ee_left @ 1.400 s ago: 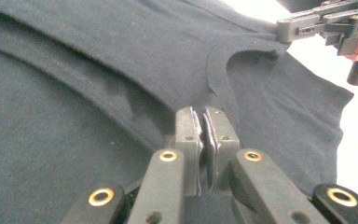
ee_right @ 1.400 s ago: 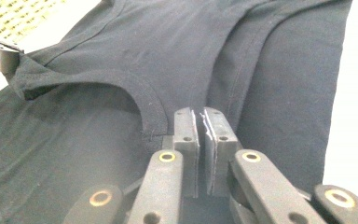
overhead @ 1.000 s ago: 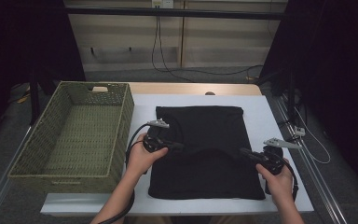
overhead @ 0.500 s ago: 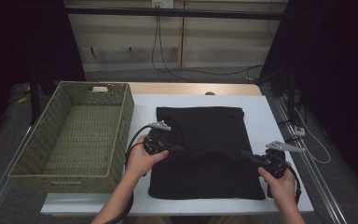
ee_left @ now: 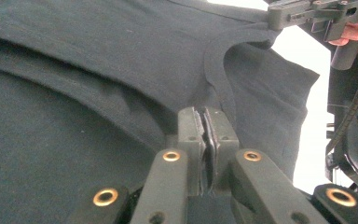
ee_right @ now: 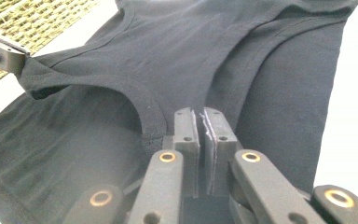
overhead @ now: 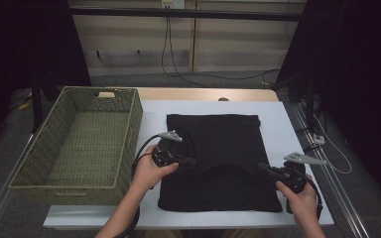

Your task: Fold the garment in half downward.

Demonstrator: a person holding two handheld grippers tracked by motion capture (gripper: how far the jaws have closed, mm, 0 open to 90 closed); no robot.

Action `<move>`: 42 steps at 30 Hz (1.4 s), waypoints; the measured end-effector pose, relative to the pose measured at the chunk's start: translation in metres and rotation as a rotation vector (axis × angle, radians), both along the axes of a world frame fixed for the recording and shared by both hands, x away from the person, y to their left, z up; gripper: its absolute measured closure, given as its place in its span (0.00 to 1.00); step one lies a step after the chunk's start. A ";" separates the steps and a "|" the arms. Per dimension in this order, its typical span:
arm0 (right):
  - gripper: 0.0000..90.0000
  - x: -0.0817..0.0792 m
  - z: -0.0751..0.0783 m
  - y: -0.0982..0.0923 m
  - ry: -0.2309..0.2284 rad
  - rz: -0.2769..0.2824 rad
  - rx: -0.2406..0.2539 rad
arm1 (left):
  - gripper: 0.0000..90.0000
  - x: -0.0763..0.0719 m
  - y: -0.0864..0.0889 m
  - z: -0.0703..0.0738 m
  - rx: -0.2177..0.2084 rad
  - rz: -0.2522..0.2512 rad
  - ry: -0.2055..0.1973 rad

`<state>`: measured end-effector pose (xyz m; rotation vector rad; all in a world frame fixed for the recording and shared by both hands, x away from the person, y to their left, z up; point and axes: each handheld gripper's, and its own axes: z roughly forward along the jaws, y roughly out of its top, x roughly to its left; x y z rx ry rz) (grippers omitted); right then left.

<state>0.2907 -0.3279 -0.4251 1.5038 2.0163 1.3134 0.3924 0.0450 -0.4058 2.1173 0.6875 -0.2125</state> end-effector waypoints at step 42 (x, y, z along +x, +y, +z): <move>0.95 -0.018 -0.001 0.007 0.000 0.031 -0.043 | 0.96 -0.025 0.001 -0.013 0.016 -0.022 -0.003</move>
